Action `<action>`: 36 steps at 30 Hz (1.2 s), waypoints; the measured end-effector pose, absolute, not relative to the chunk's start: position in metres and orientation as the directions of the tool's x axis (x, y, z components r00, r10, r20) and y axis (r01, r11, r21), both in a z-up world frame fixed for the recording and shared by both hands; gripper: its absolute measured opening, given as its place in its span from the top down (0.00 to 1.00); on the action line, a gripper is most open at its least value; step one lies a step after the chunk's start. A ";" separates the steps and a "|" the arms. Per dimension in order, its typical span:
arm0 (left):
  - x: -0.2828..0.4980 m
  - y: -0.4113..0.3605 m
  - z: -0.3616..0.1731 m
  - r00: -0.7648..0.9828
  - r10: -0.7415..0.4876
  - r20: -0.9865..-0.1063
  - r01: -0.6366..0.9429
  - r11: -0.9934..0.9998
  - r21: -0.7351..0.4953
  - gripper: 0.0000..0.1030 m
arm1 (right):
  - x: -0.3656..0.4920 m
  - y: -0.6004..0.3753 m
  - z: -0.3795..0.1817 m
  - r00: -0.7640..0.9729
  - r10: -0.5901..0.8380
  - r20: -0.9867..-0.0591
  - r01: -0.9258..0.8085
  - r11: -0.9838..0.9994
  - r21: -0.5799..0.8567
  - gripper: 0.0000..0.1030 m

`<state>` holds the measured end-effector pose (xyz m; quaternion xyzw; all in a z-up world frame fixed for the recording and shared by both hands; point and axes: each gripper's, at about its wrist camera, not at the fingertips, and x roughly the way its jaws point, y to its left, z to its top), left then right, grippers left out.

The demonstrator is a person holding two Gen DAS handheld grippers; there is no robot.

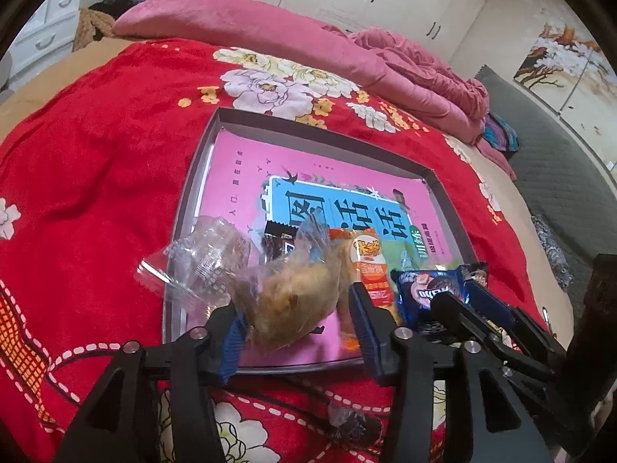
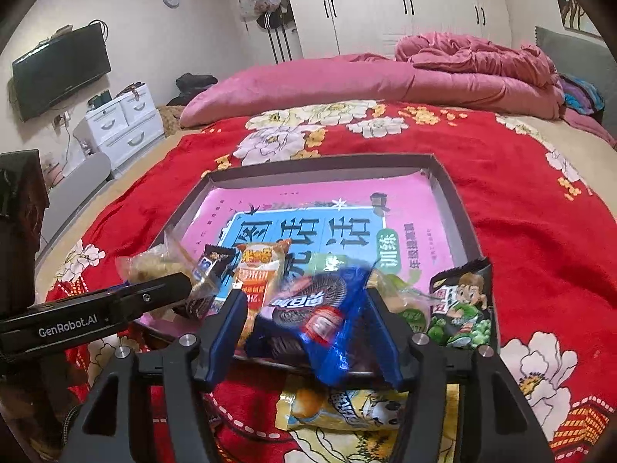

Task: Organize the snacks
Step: 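Open both tools to drop the pastry bag and blue packet in the tray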

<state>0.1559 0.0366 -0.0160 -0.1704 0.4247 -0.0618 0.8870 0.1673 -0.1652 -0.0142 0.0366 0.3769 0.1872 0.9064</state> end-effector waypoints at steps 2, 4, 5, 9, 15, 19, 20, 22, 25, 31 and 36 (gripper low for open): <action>0.156 0.037 -0.015 0.635 -0.252 -0.731 -0.034 0.936 -0.352 0.46 | 0.166 -0.168 -0.011 0.655 0.372 -0.658 -0.312 0.926 0.212 0.38; 0.155 0.038 -0.014 0.639 -0.253 -0.726 -0.032 0.935 -0.353 0.45 | 0.165 -0.171 -0.008 0.662 0.376 -0.649 -0.311 0.925 0.219 0.38; 0.154 0.038 -0.012 0.644 -0.252 -0.722 -0.030 0.935 -0.353 0.43 | 0.164 -0.173 -0.006 0.667 0.374 -0.645 -0.308 0.926 0.220 0.36; 0.149 0.042 -0.005 0.672 -0.240 -0.701 -0.025 0.938 -0.345 0.41 | 0.161 -0.185 0.000 0.686 0.366 -0.629 -0.288 0.930 0.227 0.33; 0.141 0.053 0.004 0.701 -0.235 -0.674 -0.037 0.931 -0.363 0.41 | 0.156 -0.210 0.005 0.703 0.357 -0.615 -0.246 0.934 0.261 0.30; 0.133 0.059 0.010 0.718 -0.236 -0.655 -0.030 0.930 -0.367 0.40 | 0.151 -0.222 0.006 0.702 0.359 -0.615 -0.236 0.932 0.275 0.29; 0.131 0.060 0.011 0.720 -0.236 -0.653 -0.029 0.929 -0.368 0.40 | 0.149 -0.224 0.007 0.702 0.359 -0.615 -0.234 0.932 0.277 0.29; 0.126 0.061 0.013 0.720 -0.242 -0.650 -0.024 0.928 -0.372 0.40 | 0.145 -0.229 0.007 0.700 0.365 -0.614 -0.232 0.929 0.289 0.29; 0.121 0.060 0.015 0.724 -0.234 -0.649 -0.020 0.933 -0.359 0.40 | 0.139 -0.233 0.007 0.692 0.378 -0.615 -0.238 0.924 0.300 0.28; 0.113 0.056 0.015 0.719 -0.234 -0.655 -0.008 0.939 -0.343 0.40 | 0.124 -0.232 0.002 0.672 0.381 -0.635 -0.262 0.924 0.277 0.28; 0.104 0.043 0.014 0.705 -0.247 -0.665 0.031 0.947 -0.319 0.40 | 0.108 -0.229 -0.008 0.639 0.386 -0.665 -0.285 0.922 0.262 0.28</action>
